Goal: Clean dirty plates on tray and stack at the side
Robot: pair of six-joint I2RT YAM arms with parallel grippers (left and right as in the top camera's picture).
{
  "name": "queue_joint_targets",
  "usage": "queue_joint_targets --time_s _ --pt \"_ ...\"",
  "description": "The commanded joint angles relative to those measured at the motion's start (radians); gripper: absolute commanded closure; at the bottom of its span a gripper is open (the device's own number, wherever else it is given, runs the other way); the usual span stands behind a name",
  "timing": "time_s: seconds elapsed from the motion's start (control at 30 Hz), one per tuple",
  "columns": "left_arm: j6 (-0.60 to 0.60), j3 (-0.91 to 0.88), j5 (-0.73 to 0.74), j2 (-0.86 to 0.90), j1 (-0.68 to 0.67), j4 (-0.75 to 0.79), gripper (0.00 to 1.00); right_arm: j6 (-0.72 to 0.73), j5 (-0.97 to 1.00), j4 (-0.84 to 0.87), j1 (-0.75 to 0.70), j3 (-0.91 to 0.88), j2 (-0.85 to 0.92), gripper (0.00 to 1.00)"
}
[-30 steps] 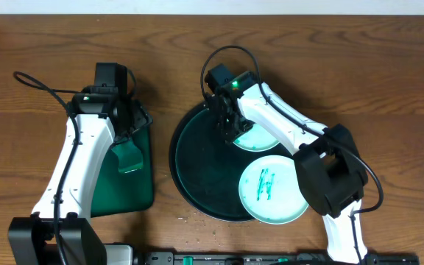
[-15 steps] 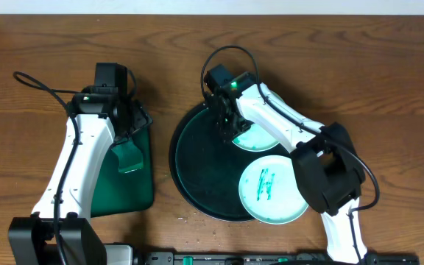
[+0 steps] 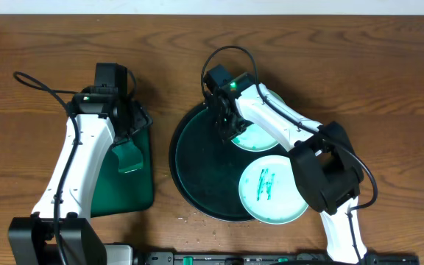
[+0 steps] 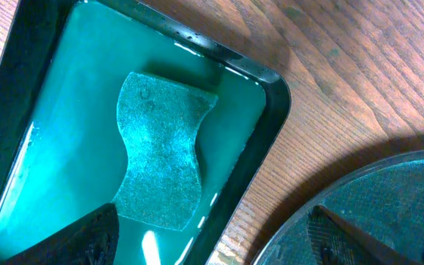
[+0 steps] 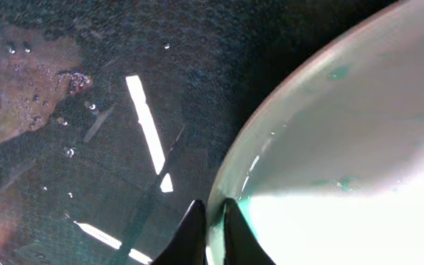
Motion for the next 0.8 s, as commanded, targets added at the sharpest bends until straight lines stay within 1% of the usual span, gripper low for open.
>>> queue_joint_targets --time_s 0.0,0.53,0.77 --pt "0.006 0.014 -0.004 -0.003 0.005 -0.006 0.18 0.023 0.002 0.007 0.003 0.006 0.008 0.99" --pt "0.006 0.014 -0.004 -0.003 0.005 -0.006 0.18 0.022 0.058 0.003 0.032 0.010 0.005 0.99" --pt "0.006 0.014 -0.005 -0.003 0.005 -0.005 0.18 0.048 0.148 -0.010 0.038 0.015 0.004 0.98"
